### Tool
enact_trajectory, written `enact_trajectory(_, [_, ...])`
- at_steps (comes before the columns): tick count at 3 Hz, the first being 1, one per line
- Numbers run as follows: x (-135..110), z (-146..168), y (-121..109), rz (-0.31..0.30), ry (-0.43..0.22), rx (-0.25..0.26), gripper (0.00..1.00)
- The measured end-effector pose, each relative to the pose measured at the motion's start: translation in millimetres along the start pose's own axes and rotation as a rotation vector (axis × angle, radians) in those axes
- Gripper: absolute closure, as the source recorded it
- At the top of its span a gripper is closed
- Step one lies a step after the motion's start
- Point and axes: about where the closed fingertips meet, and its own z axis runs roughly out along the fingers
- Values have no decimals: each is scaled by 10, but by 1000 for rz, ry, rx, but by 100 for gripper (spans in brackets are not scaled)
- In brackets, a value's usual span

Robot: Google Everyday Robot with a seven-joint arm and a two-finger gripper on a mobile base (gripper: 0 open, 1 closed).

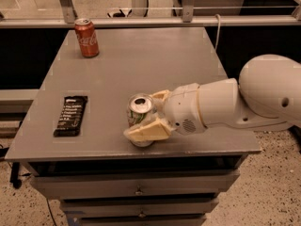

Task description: Pick 7up can

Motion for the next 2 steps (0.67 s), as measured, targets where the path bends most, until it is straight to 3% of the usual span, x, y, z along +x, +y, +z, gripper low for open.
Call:
enact_trajectory(1, [42,-44,-81,-9,-3,25,64])
enact_trajectory(2, [46,-231,-405,9,-22,66,87])
